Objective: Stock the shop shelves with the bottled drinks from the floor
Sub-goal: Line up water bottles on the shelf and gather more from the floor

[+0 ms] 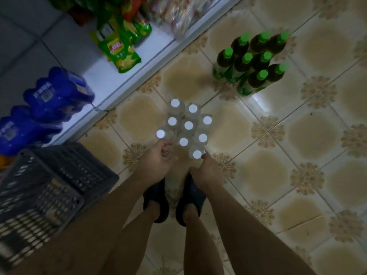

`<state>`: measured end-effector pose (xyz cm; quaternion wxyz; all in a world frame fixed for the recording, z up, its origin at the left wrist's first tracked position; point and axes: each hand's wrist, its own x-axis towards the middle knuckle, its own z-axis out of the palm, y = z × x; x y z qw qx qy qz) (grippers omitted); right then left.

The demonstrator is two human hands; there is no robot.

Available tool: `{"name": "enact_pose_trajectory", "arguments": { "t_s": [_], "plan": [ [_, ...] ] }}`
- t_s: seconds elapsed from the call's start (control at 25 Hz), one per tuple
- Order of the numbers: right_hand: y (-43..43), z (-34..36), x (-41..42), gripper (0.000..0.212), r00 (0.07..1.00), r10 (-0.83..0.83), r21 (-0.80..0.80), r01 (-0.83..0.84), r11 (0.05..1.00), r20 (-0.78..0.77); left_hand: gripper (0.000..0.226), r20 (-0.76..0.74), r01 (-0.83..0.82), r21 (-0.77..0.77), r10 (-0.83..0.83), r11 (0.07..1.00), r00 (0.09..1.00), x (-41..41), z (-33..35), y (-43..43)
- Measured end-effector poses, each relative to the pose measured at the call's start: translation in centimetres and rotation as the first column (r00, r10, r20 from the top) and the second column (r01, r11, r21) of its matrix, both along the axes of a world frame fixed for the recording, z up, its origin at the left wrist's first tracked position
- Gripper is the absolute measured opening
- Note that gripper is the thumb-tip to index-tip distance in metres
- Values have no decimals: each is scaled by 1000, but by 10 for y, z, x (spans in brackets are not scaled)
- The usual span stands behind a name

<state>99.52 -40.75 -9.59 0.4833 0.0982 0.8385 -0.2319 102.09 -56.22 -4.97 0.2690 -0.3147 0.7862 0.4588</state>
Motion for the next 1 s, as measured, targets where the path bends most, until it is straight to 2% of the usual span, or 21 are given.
{"name": "enact_pose_trajectory", "arguments": {
  "t_s": [0.12, 0.36, 0.52, 0.64, 0.76, 0.88, 1.0],
  "plan": [
    [-7, -44, 0, 55, 995, 77, 58, -74, 996, -59, 39, 31, 33, 21, -33, 999, 999, 11, -48, -2],
    [-20, -100, -2, 37, 944, 281, 154, -256, 955, -175, 38, 10, 53, 79, -54, 995, 999, 16, -106, 1],
    [-20, -96, -1, 29, 959, 243, 182, -215, 959, -145, 40, 6, 135, 84, -136, 987, 991, 14, -109, -14],
    [-18, -62, 1, 30, 983, 147, 145, -131, 981, -108, 45, -4, 207, 77, -207, 975, 978, 17, -82, -23],
    [-21, 4, 5, 34, 997, -47, 78, 52, 996, -62, 56, -9, 276, 82, -276, 958, 961, 25, -34, -27],
    [-30, 92, 13, 47, 960, -280, -77, 279, 957, -11, 69, -57, 325, 76, -321, 943, 945, 39, 30, -34],
    [-44, 179, 13, 37, 932, -363, -180, 354, 918, -16, 82, -101, 345, 78, -337, 935, 936, 56, 96, -54]
  ]
}}
